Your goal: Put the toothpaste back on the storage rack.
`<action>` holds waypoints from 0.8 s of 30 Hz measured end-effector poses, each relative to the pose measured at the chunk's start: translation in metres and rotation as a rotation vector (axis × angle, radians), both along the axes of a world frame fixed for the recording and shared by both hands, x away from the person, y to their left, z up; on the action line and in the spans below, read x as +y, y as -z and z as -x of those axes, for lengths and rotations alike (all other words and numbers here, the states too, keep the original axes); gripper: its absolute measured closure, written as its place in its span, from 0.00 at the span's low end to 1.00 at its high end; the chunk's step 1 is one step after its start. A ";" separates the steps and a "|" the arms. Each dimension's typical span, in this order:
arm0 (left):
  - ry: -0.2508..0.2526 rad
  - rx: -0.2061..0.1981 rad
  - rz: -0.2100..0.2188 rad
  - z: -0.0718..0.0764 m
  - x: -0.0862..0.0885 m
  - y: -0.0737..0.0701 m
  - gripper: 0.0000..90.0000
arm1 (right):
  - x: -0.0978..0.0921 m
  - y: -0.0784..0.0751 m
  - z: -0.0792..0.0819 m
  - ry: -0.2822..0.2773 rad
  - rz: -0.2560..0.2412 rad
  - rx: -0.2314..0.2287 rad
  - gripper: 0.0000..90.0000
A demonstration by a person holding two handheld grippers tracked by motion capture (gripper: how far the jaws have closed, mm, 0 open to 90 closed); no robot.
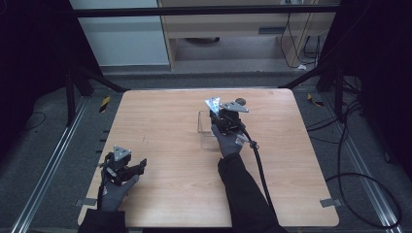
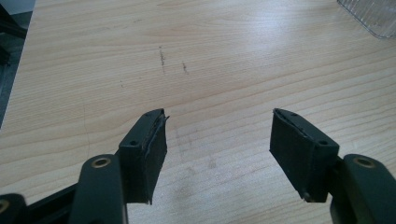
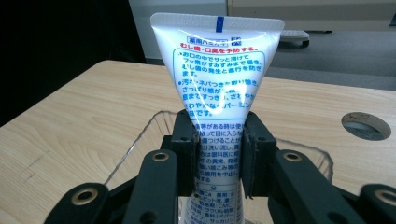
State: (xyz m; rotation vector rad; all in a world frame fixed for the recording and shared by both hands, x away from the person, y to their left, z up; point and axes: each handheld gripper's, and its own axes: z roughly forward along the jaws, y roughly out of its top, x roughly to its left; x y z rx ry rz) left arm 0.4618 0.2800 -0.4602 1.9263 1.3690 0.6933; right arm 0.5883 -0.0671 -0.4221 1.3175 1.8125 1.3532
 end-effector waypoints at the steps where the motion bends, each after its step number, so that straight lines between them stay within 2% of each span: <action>1: 0.000 0.000 0.000 0.000 0.000 0.000 0.39 | 0.000 0.001 0.001 -0.002 0.000 0.006 0.78; 7: 0.003 0.002 -0.004 0.000 -0.001 0.000 0.39 | -0.002 0.007 0.006 -0.019 0.038 0.044 0.77; 14: 0.002 0.001 -0.003 0.000 -0.001 0.001 0.39 | -0.001 0.012 0.009 -0.029 0.105 0.080 0.76; 20: 0.003 0.002 -0.004 0.000 -0.001 0.000 0.39 | -0.001 0.012 0.010 -0.052 0.107 0.098 0.70; 24: 0.004 0.001 -0.003 0.000 -0.001 0.000 0.39 | 0.000 0.011 0.012 -0.057 0.117 0.101 0.69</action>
